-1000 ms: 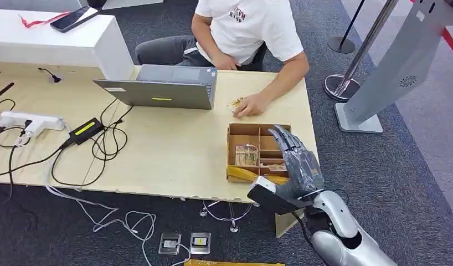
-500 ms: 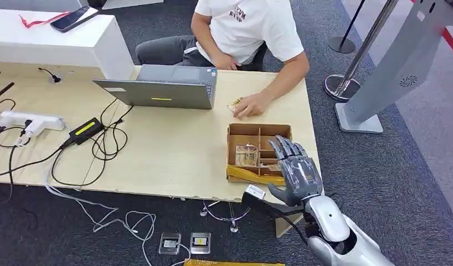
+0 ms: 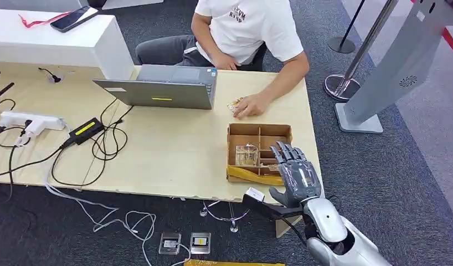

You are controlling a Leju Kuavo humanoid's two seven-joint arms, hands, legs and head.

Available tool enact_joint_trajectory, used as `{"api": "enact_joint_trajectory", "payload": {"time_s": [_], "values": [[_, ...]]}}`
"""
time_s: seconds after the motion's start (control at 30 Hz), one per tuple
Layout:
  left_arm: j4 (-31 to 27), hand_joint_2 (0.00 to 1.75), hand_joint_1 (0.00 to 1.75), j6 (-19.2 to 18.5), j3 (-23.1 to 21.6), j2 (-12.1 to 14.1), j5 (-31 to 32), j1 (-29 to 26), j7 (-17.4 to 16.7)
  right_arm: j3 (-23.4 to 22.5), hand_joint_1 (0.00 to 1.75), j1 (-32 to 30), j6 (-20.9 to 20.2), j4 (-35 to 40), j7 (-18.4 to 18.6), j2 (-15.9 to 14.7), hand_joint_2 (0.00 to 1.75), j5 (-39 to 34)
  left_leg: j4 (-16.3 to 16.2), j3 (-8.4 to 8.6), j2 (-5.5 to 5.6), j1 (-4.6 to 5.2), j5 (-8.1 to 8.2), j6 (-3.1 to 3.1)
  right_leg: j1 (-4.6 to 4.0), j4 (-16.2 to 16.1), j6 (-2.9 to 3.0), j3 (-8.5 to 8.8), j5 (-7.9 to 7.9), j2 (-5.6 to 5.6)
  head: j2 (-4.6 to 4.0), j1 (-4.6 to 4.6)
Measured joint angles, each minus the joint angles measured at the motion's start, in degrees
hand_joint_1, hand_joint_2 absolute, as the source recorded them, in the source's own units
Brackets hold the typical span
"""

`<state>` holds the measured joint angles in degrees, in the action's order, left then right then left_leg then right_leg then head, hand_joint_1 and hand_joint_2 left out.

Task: Pass the card to the sensor for recognition and then transmit it.

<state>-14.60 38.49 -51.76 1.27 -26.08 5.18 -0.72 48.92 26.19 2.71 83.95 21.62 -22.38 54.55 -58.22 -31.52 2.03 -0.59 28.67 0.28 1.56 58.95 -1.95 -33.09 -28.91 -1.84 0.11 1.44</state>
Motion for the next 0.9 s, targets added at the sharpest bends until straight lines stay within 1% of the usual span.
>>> {"api": "enact_joint_trajectory", "payload": {"time_s": [0.13,0.33,0.53,0.63,0.67,0.7,0.9], "values": [[-0.1,0.0,0.0,0.0,0.0,0.0,-0.2,0.0,0.0,-0.1,0.0,0.0,1.2,-1.4,1.1,0.0,1.75,0.5,0.0,0.0,0.0,0.0,0.0,0.0,0.0,0.0,0.0,0.0,0.0,0.0,0.0,0.0],[-0.1,0.0,0.0,0.0,0.3,-0.2,0.0,-0.1,0.0,-0.7,0.0,0.1,5.9,-4.7,1.6,0.0,1.75,0.8,0.0,0.0,0.0,0.0,0.0,0.0,0.0,0.0,0.0,0.01,0.0,0.0,0.0,0.0],[-0.1,0.0,0.0,0.0,0.4,-0.2,0.1,-0.1,0.0,-0.7,0.0,0.1,6.1,-4.8,1.6,0.0,1.75,0.8,0.0,0.0,0.0,0.0,0.0,0.0,0.0,0.0,0.0,0.01,0.0,0.0,0.0,0.0],[-0.1,0.0,0.0,0.0,0.7,-0.2,0.1,-0.1,0.0,-0.7,0.0,0.5,8.0,-6.9,1.0,0.2,1.75,1.0,0.0,-0.01,0.0,0.0,0.0,0.0,0.0,0.0,0.0,0.01,0.0,0.0,0.0,0.0],[-0.1,0.0,0.0,0.0,1.1,-0.3,0.1,-0.1,0.0,-0.7,0.0,1.5,8.8,-9.8,0.4,0.9,1.75,0.9,0.0,-0.01,0.0,-0.01,0.0,0.0,-0.01,0.0,0.0,0.01,0.0,0.01,0.0,0.0],[-0.1,0.0,0.0,0.0,1.2,-0.3,0.2,-0.1,0.2,-0.7,0.0,2.0,9.2,-10.9,0.0,1.4,1.75,0.8,0.0,-0.01,0.0,-0.01,0.0,0.0,-0.01,0.0,0.0,0.01,0.0,0.0,0.0,0.0],[-0.1,0.0,0.0,0.0,1.4,-0.3,0.4,-0.1,0.2,-0.7,0.0,2.8,10.2,-13.4,-0.7,2.6,1.75,0.4,0.0,-0.01,0.0,-0.01,0.0,0.0,-0.01,0.0,0.0,0.01,0.0,0.0,0.0,0.0]]}}
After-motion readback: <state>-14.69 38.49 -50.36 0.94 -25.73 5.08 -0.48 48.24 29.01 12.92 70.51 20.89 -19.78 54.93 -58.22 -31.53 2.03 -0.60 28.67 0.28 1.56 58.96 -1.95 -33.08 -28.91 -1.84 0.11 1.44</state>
